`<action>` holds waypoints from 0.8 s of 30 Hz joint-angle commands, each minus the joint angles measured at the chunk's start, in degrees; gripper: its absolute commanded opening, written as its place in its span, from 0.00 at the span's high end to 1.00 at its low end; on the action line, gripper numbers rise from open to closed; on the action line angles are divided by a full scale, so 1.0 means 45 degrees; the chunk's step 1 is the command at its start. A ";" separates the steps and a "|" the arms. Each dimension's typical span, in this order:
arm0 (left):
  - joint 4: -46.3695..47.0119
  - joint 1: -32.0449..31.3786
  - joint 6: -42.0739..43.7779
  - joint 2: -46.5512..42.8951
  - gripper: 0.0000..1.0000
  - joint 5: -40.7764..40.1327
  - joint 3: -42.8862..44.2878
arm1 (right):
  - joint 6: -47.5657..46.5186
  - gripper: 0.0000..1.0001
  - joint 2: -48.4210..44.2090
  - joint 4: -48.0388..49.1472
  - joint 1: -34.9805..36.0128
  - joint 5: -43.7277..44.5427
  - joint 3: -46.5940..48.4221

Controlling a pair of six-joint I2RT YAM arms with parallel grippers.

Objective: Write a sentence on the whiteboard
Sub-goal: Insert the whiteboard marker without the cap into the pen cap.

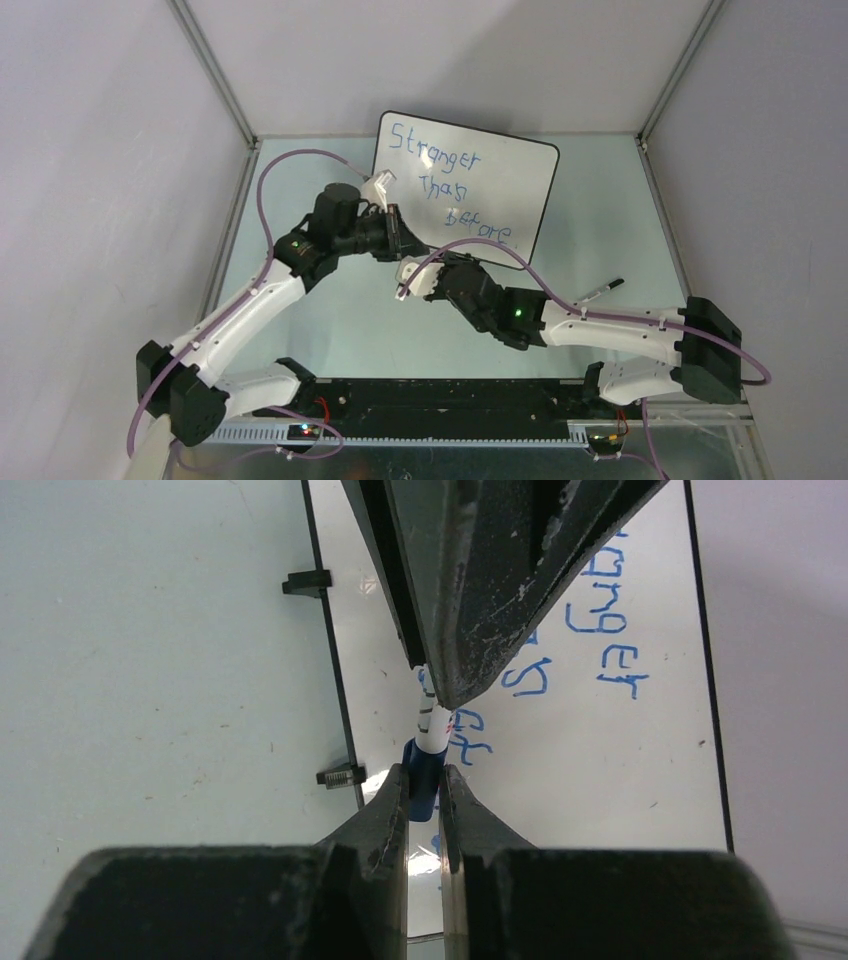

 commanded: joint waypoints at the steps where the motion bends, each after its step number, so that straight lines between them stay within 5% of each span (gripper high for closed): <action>1: 0.0750 -0.1035 -0.0772 0.0671 1.00 0.1377 -0.0325 | 0.0338 1.00 -0.0218 0.5444 0.0714 -0.3211 0.0442; 9: 0.0436 -0.0946 -0.0751 0.0577 1.00 0.1443 -0.0247 | 0.0295 0.99 -0.0736 0.5215 0.0689 -0.3126 0.0118; 10: 0.0202 -0.0798 -0.0486 0.0474 1.00 0.1335 -0.0148 | 0.0477 0.93 -0.0919 0.4731 0.0678 -0.2878 0.0103; 12: -0.0344 -0.0467 -0.0123 0.0288 1.00 0.1342 0.0135 | 0.0982 0.65 -0.1397 0.3634 0.0574 -0.2866 0.0101; 15: -0.1120 0.0255 0.0410 0.0026 1.00 0.1599 0.0417 | 0.1867 0.08 -0.2655 0.1801 0.0266 -0.3527 -0.0193; 24: -0.2120 0.0928 0.1181 -0.0222 1.00 0.1881 0.0713 | 0.5185 0.01 -0.6348 -0.1200 -0.2041 -0.5513 -0.0429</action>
